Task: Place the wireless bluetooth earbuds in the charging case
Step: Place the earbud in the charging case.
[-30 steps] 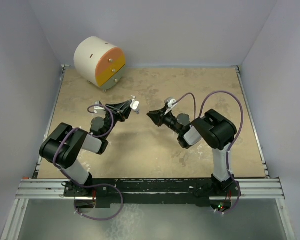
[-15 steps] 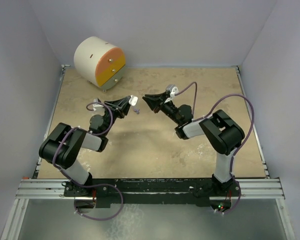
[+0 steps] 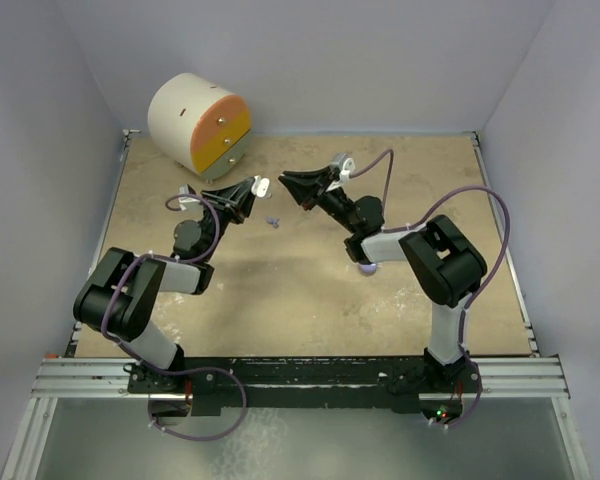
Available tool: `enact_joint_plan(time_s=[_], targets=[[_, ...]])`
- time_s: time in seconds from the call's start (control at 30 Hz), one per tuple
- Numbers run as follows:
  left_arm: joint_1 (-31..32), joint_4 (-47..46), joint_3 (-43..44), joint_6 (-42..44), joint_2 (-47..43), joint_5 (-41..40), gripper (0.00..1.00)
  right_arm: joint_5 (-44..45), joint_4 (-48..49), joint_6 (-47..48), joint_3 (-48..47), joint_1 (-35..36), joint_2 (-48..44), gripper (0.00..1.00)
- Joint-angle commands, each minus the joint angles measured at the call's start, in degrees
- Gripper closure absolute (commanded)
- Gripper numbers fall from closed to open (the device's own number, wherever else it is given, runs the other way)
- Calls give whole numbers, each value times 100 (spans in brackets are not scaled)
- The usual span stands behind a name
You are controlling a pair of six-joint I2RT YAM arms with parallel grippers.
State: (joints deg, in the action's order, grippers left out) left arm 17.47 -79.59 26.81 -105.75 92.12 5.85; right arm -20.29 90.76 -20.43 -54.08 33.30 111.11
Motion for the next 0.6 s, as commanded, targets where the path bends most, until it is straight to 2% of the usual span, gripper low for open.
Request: enact_joint_plan(time_s=[0.0, 0.57], targets=[[-98, -255, 202, -103, -50, 94, 100, -199, 4608, 25, -319, -62, -60, 100], [-139, -306, 171, -121, -24, 134, 100, -313, 4608, -10, -333, -135, -157, 100]])
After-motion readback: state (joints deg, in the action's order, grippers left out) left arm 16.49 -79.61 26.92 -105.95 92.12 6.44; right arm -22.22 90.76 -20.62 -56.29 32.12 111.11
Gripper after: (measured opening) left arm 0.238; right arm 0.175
